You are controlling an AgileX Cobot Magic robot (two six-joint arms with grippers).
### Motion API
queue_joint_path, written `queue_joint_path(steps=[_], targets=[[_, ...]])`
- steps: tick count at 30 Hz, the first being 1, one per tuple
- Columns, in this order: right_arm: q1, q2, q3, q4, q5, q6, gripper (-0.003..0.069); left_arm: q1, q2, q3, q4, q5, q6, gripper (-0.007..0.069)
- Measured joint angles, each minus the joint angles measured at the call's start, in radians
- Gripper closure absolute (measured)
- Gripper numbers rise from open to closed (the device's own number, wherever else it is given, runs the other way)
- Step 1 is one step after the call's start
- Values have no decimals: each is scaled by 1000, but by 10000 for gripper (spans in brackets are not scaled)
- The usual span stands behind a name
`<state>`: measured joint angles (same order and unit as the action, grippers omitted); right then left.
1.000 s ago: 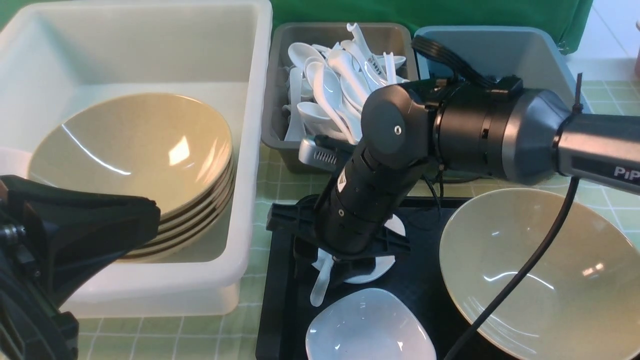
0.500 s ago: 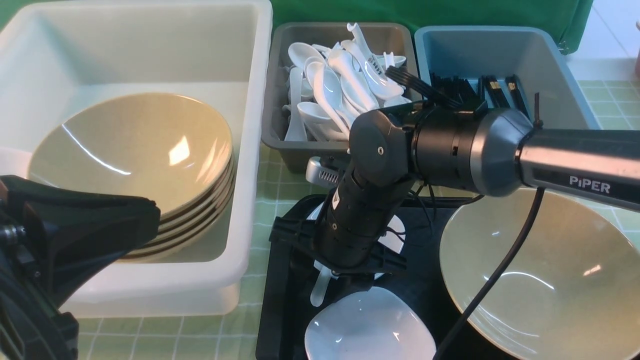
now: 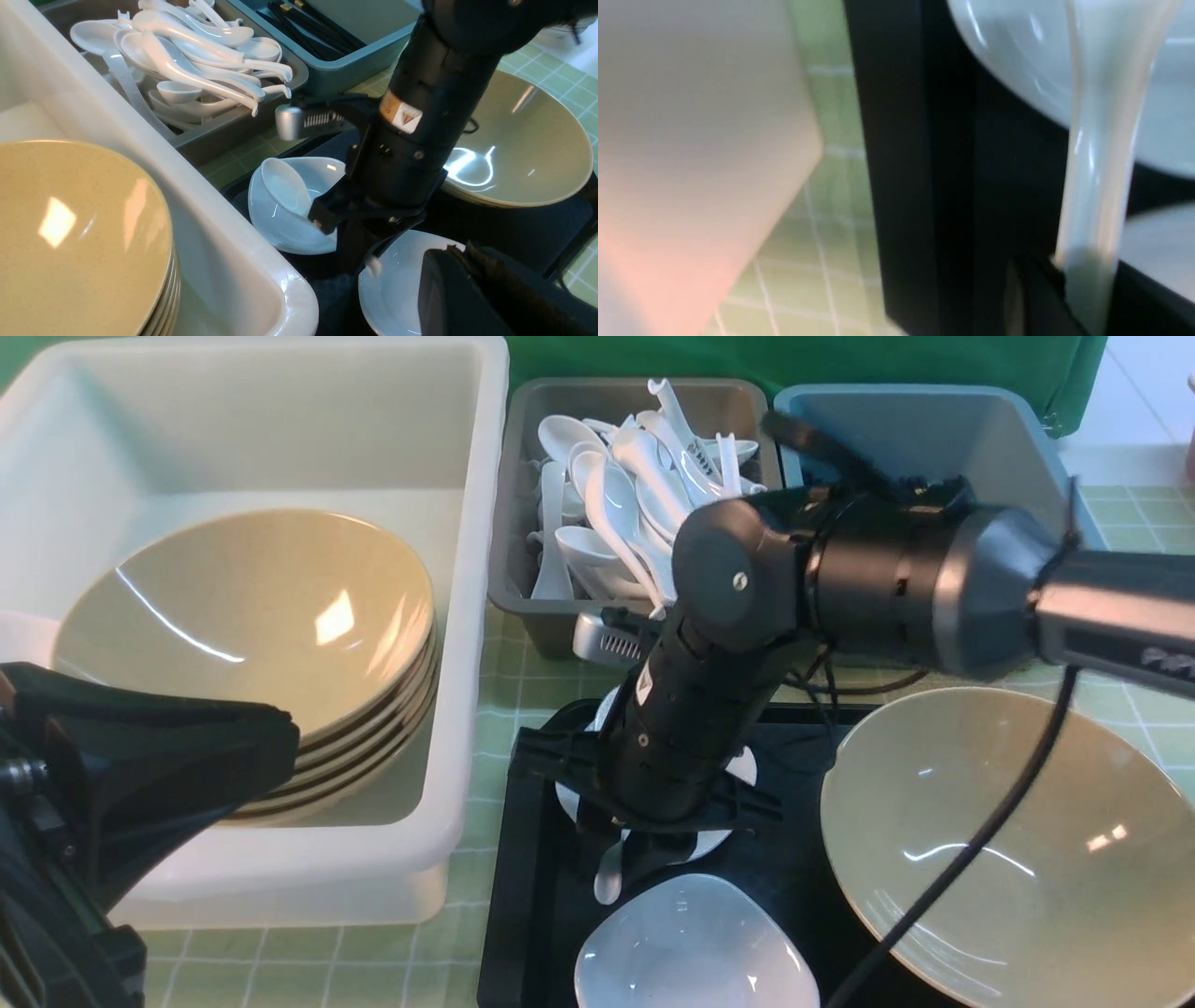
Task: On green table put chopsticks spoon bowls plates into blue grey white boxes.
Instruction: 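Reach down and grasp the white spoon resting in the bowl with the right gripper, then place the white spoon into the bin of spoons with the right gripper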
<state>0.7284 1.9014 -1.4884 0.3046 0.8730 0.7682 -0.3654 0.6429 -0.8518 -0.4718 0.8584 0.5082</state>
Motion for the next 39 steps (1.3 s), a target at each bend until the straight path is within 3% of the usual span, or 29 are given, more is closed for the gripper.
queue_joint_path(steps=[9,15,20,28,34,36,37,39], targets=[[-29,-148,-72,2,25,-239,517,0,0,0,0,0,0,625],[-158,-85,-221,5,24,-416,517,0,0,0,0,-12,0,625],[-292,111,-450,8,54,-611,517,0,0,0,0,-37,0,625],[-313,325,-704,-41,55,-665,515,0,1,0,-2,-41,0,625],[-314,349,-772,-100,94,-665,421,0,1,0,-4,-33,-28,625],[-314,349,-804,-100,138,-665,330,0,1,0,-4,-31,-31,625],[-314,349,-806,-100,143,-665,330,0,1,0,-4,-30,-31,625],[-314,349,-843,-100,206,-665,262,0,1,0,-4,-30,-33,625]])
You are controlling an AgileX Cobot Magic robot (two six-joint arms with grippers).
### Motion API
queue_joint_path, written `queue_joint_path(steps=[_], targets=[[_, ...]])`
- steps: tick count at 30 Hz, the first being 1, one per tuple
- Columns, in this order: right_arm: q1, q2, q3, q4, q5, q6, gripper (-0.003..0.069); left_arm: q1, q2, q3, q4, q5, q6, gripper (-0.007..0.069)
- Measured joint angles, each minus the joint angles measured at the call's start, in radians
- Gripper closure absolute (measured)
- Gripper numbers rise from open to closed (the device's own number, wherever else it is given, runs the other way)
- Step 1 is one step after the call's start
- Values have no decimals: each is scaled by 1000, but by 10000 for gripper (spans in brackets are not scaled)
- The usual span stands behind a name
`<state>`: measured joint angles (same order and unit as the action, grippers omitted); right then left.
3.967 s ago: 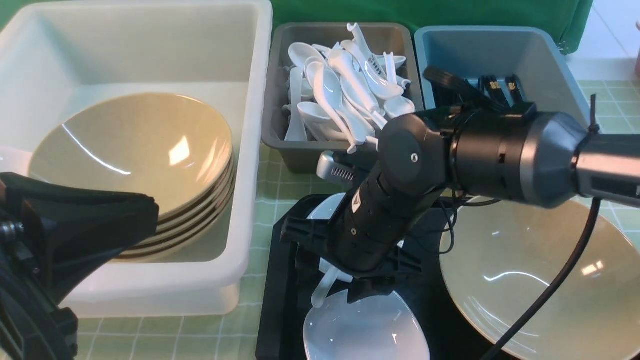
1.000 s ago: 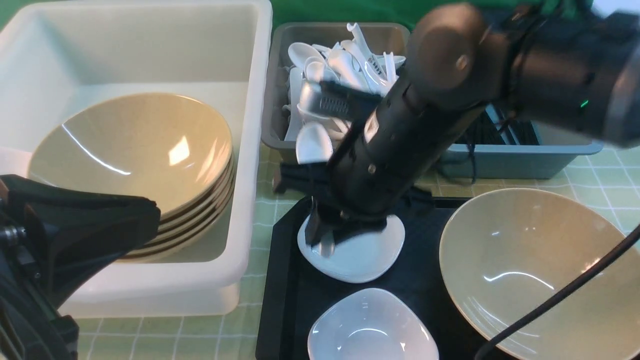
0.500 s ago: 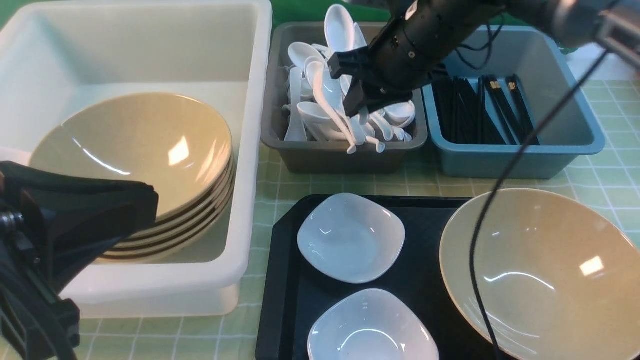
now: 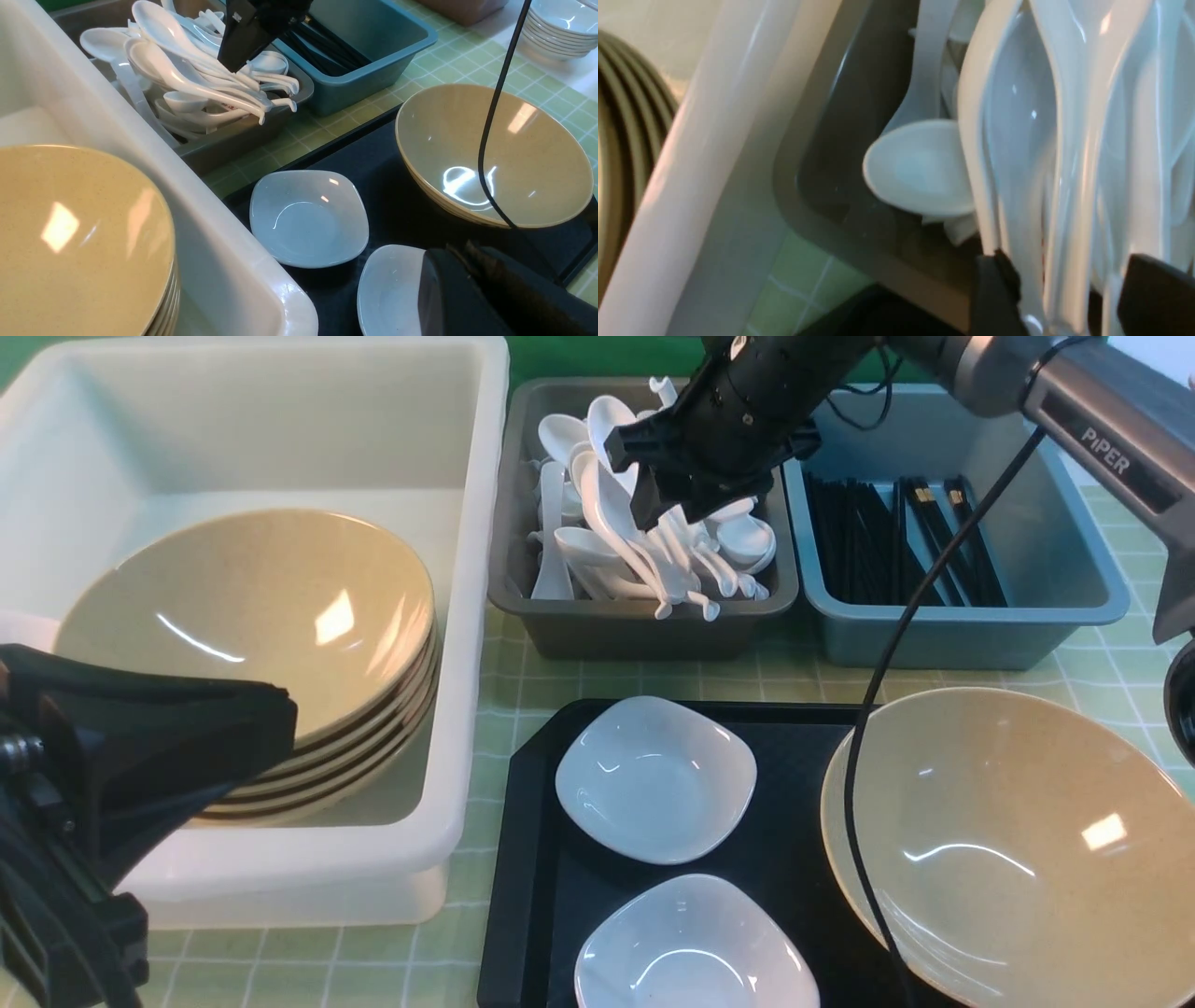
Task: On green table put chopsticks spoon bowls plates into blue grey white boxes.
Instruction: 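Place the white spoon into the bin of spoons with the right gripper, then grasp the large bowl on the tray by its rim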
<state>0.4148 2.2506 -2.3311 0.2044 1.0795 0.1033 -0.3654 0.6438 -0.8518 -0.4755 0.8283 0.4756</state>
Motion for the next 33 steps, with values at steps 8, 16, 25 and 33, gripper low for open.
queue_joint_path(steps=[8,16,25,33], targets=[[0,-120,-72,-4,90,-59,218,0,1,0,-52,3,-1,625],[48,-466,1,-3,90,-143,365,0,108,0,-206,-38,-1,625],[106,-854,578,-62,91,-219,565,0,394,0,-400,27,167,606],[53,-1184,1238,-134,54,-208,636,-77,598,-107,-416,31,205,370]])
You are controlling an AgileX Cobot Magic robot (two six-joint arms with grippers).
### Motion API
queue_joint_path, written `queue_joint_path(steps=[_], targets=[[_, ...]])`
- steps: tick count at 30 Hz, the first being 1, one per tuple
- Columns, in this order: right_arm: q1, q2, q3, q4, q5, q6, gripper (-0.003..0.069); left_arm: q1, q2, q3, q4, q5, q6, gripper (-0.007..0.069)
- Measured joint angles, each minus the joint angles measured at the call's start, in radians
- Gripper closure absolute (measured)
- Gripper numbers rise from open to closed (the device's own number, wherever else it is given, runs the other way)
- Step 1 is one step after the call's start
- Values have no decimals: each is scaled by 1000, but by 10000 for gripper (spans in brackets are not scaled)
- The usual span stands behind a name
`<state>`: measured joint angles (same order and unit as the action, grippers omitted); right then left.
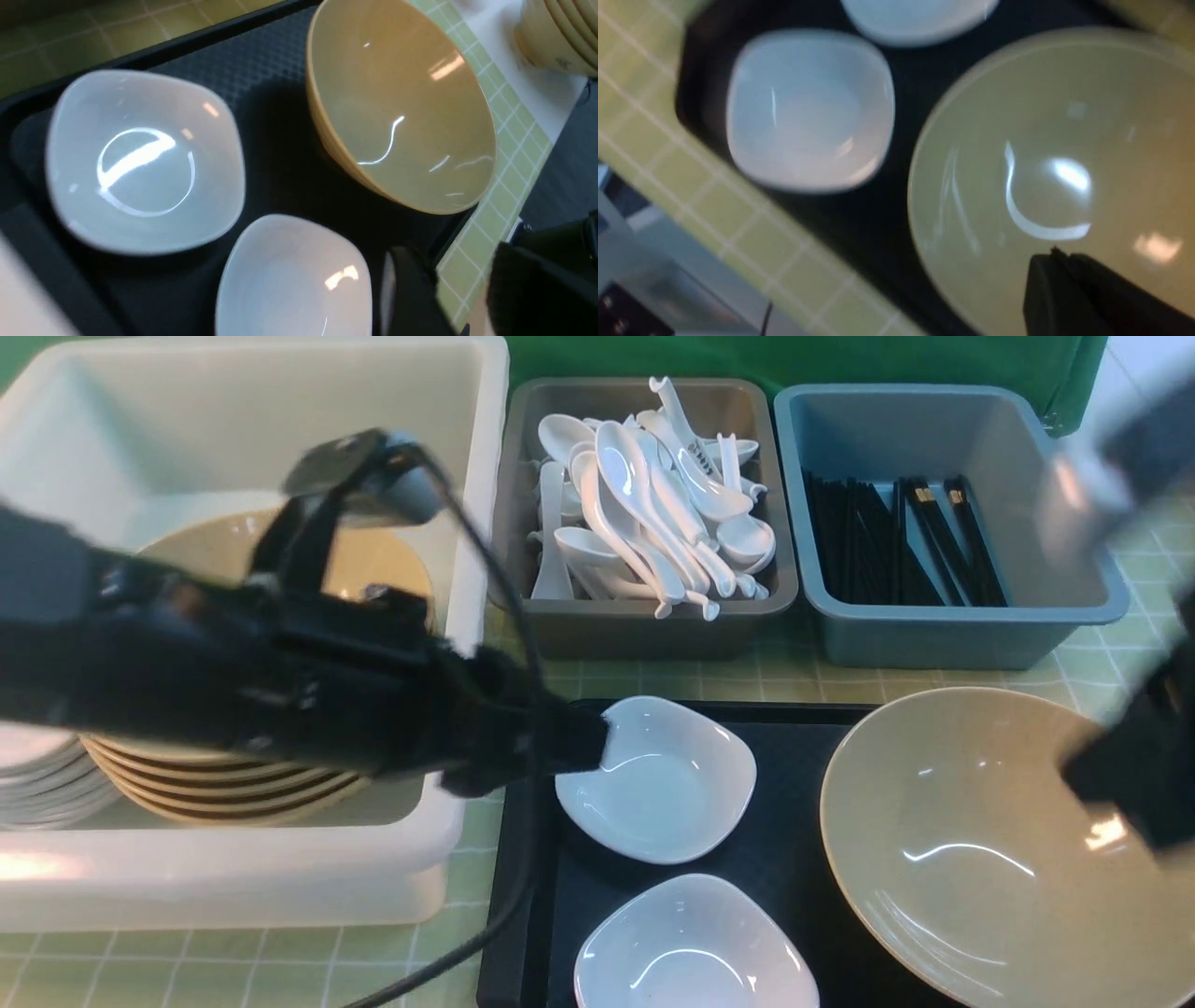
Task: On green table put chopsticks spoon bowls plates into blue grey white boxes.
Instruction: 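Grasp the large bowl on the tray by its rim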
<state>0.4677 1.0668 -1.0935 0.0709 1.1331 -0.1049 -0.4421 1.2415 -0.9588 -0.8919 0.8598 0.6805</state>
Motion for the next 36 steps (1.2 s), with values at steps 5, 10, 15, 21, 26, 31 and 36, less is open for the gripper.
queue_joint_path(steps=[5,10,15,21,26,31,36], targets=[[-1,-185,232,15,-38,1,638,-144,180,-157,79,5,-58,190],[-1,-301,286,22,-47,27,638,-200,409,-350,172,26,-142,117],[-1,-340,286,73,-58,61,638,-206,616,-532,196,83,-175,119],[-1,-342,287,81,-81,78,638,-208,826,-707,229,142,-230,119],[-48,-343,287,63,-80,78,638,-208,930,-801,186,176,-209,119],[-152,-343,288,84,-73,50,638,-208,981,-820,131,189,-151,133],[-179,-343,288,122,-70,33,638,-208,1004,-820,111,203,-115,293]])
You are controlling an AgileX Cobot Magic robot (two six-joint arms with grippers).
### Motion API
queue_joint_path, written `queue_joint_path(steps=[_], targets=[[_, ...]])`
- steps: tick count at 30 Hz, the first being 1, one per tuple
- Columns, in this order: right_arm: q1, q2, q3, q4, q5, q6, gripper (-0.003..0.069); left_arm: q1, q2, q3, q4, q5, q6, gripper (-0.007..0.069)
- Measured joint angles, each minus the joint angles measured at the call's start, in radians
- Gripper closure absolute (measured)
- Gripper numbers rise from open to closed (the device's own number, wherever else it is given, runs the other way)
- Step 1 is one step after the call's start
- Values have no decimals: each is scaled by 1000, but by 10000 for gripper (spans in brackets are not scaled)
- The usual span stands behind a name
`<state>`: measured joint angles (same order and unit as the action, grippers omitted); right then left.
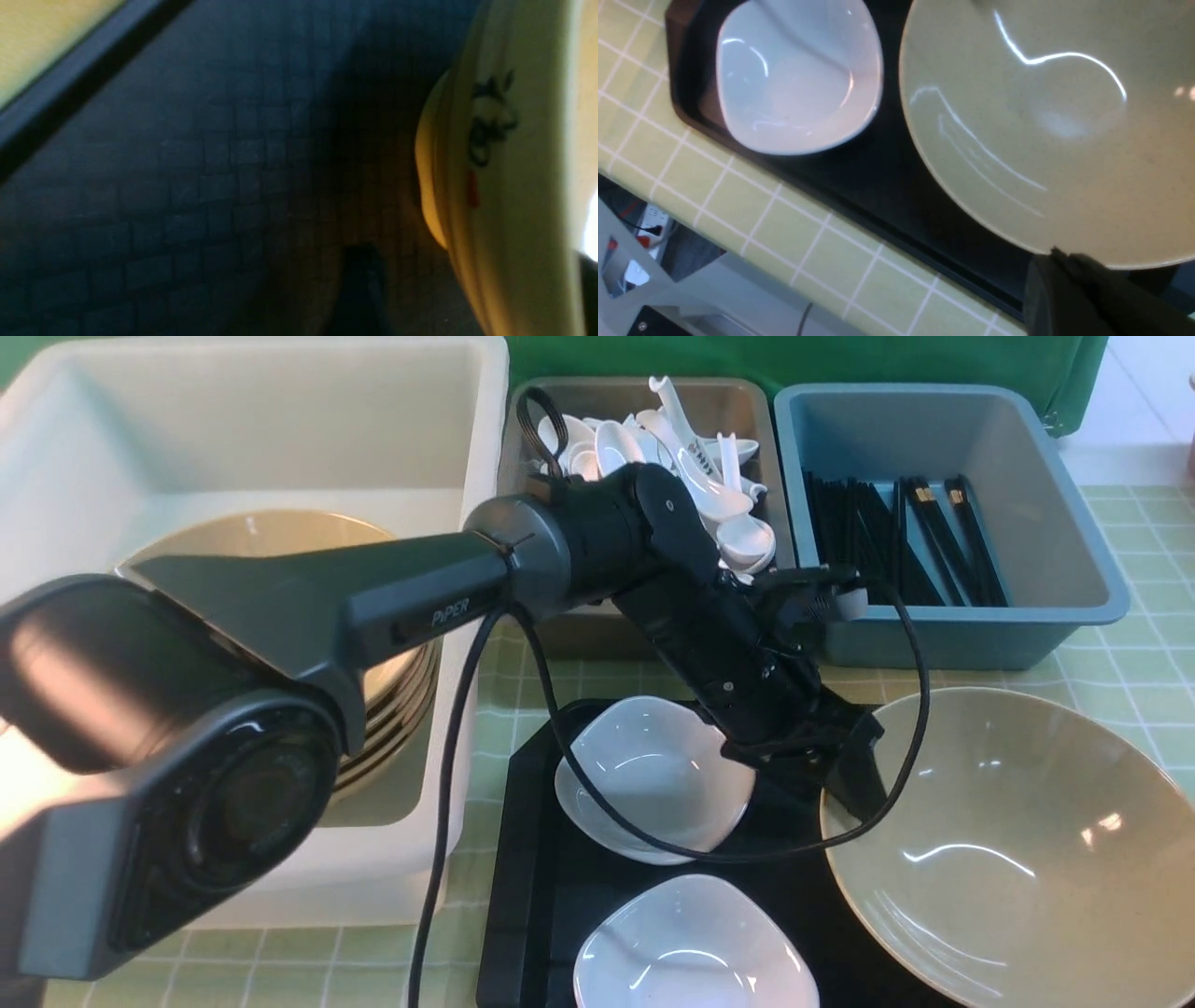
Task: On green table put chopsticks spoon bowls plates into blue grey white boxes.
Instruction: 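Grasp the large bowl on the tray by its rim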
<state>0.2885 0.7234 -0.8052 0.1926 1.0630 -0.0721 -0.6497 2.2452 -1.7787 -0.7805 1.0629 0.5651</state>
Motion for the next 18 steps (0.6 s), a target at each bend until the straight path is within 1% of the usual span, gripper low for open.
queue_joint_path(steps=[1,3,4,6,8,11,12,15,17,18], targets=[[-1,0,0,3,0,-2,638,0,0,0,-15,4,4,410],[-1,0,0,6,-2,-2,638,0,-1,-1,-30,7,10,524],[-1,0,0,7,-6,-2,638,0,-2,-1,-28,0,12,563],[-1,0,0,9,-12,-2,638,0,-9,-1,-34,4,20,599],[-1,0,0,10,-19,-1,638,0,-26,-12,-21,33,26,608],[-1,0,-8,10,-27,3,638,0,-56,-45,27,71,35,608],[-1,0,-32,16,-31,-13,638,2,-85,-85,58,97,29,608],[-2,0,-84,66,-43,-95,638,10,-140,-154,98,135,-7,608],[-2,0,-139,154,-70,-218,636,30,-198,-202,129,158,-48,608],[-2,0,-148,172,-72,-228,636,36,-204,-207,131,160,-59,608]])
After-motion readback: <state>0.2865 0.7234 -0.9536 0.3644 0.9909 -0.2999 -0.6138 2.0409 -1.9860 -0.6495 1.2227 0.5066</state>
